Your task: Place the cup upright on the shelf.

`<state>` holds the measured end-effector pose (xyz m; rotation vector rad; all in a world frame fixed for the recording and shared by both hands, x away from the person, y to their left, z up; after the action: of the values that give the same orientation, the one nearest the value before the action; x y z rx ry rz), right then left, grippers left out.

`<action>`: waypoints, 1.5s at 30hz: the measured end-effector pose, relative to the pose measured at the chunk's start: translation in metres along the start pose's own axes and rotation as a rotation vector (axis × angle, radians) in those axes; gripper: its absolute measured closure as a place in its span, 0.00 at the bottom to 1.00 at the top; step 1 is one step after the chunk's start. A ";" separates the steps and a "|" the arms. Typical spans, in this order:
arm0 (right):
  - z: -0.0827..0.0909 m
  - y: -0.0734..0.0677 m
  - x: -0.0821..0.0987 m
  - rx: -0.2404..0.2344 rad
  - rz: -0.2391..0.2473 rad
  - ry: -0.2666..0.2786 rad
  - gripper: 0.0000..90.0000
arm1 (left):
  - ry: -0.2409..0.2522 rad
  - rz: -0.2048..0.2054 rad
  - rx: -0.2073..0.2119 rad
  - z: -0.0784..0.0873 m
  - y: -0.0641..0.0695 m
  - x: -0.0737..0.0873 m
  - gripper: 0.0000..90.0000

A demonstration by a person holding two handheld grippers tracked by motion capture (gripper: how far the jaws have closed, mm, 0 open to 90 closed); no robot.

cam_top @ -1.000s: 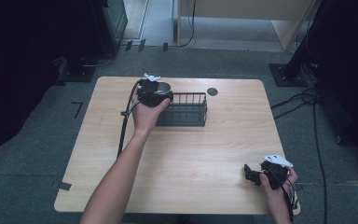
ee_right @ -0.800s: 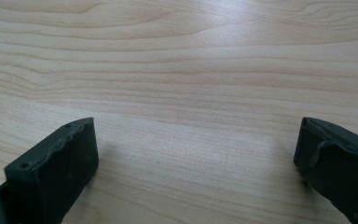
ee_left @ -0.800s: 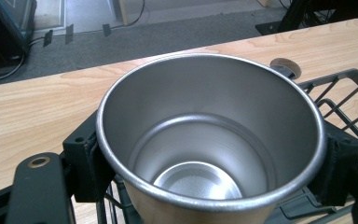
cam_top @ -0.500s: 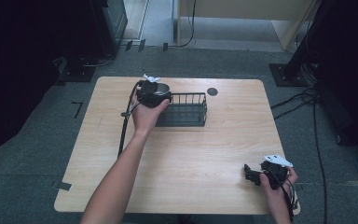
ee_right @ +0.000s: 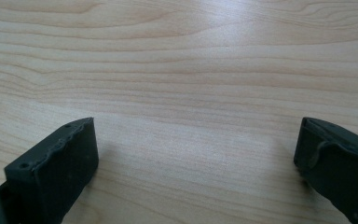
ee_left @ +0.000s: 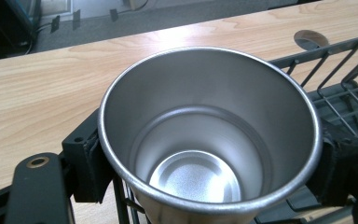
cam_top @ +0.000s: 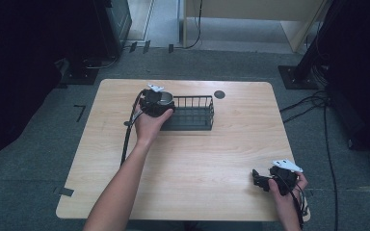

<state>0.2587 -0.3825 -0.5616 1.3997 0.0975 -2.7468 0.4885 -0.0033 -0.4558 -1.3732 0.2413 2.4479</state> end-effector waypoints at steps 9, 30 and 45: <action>0.000 0.000 0.000 0.001 0.002 0.001 0.00 | -0.020 -0.028 0.011 0.005 0.004 0.003 0.09; 0.000 0.000 0.000 0.001 0.001 0.001 0.00 | 0.039 0.020 0.039 0.041 -0.006 -0.005 0.00; 0.000 0.000 0.000 0.000 0.001 0.001 0.00 | 0.048 0.074 0.042 0.063 -0.027 0.022 0.00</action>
<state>0.2588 -0.3826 -0.5616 1.4003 0.0965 -2.7458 0.4371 0.0453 -0.4407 -1.4301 0.3584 2.4569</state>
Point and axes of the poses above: each handheld gripper's, and its own axes: z roughly backward along the jaws, x roughly out of its underside, y roughly to its right, the point moved 5 cm from there along -z, roughly forward along the jaws, and after that the axes turned 9 degrees about y, right-handed, at the moved point
